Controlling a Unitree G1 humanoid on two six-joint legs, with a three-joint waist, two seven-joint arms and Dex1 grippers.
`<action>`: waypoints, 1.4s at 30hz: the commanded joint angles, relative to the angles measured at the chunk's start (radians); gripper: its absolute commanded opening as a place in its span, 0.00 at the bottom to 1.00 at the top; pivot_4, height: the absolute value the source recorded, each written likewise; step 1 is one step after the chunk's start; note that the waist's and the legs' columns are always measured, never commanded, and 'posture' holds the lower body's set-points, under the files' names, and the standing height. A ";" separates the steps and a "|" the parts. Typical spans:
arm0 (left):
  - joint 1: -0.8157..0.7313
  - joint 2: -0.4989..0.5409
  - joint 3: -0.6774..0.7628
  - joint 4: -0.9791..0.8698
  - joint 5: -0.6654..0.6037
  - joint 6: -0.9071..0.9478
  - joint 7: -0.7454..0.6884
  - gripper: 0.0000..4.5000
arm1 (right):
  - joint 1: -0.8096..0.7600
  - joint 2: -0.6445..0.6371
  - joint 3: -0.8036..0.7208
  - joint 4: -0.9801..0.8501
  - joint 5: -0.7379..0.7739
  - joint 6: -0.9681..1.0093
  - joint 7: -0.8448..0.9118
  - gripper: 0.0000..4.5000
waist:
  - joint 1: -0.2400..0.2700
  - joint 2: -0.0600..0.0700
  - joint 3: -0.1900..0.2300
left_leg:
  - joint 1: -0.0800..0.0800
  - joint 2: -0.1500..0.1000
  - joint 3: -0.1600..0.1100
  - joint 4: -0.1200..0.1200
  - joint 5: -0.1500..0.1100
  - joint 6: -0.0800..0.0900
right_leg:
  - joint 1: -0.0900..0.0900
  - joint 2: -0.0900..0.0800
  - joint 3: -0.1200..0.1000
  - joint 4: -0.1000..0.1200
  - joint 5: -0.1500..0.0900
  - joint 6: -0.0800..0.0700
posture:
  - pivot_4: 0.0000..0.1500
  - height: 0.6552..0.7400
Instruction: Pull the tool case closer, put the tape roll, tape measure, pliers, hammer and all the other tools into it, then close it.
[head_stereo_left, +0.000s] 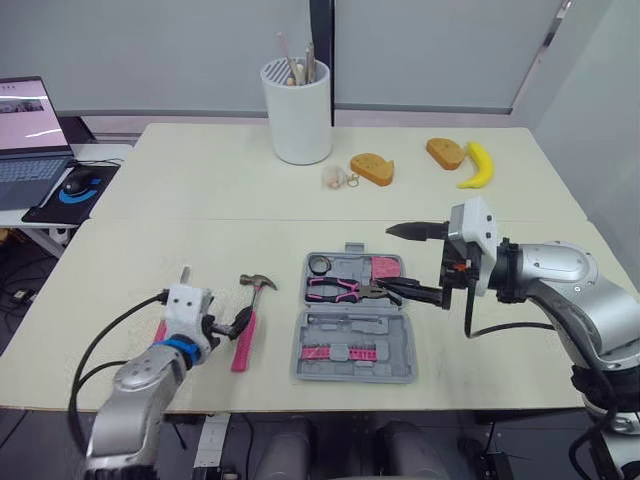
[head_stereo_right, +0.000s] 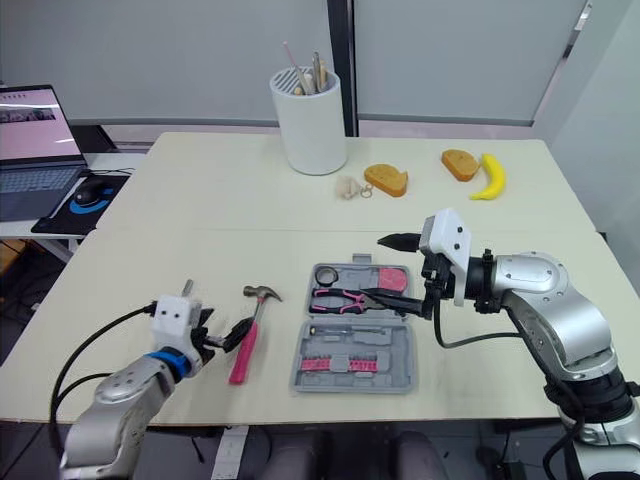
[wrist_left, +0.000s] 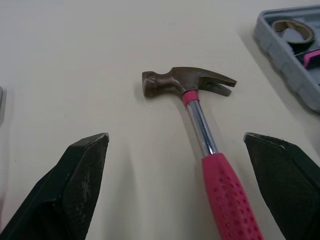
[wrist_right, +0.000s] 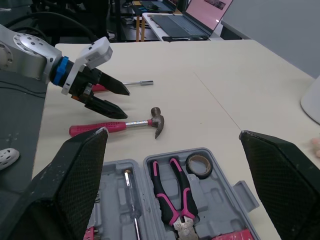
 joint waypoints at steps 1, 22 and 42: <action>-0.043 -0.026 -0.019 0.046 0.038 -0.025 0.053 1.00 | 0.006 -0.022 -0.034 -0.049 0.015 0.010 -0.020 0.99 | -0.001 0.000 0.000 | 0.000 0.000 0.000 0.000 0.000 0.000 | 0.000 0.000 0.000 0.000 0.000 0.000 | 1.00 1.00; -0.145 -0.103 -0.102 0.169 0.076 0.033 0.125 0.46 | 0.012 -0.053 -0.050 -0.073 0.038 0.042 -0.065 1.00 | 0.000 0.000 0.000 | 0.000 0.000 -0.002 0.001 0.000 0.000 | 0.002 0.000 -0.003 0.000 0.000 0.000 | 1.00 1.00; -0.184 0.114 -0.060 0.023 -0.002 0.099 -0.105 0.02 | 0.102 -0.131 -0.087 -0.078 0.045 0.029 -0.027 1.00 | -0.002 0.000 0.001 | -0.001 0.000 -0.004 0.002 0.000 0.000 | 0.002 0.000 -0.005 -0.001 0.000 0.000 | 1.00 1.00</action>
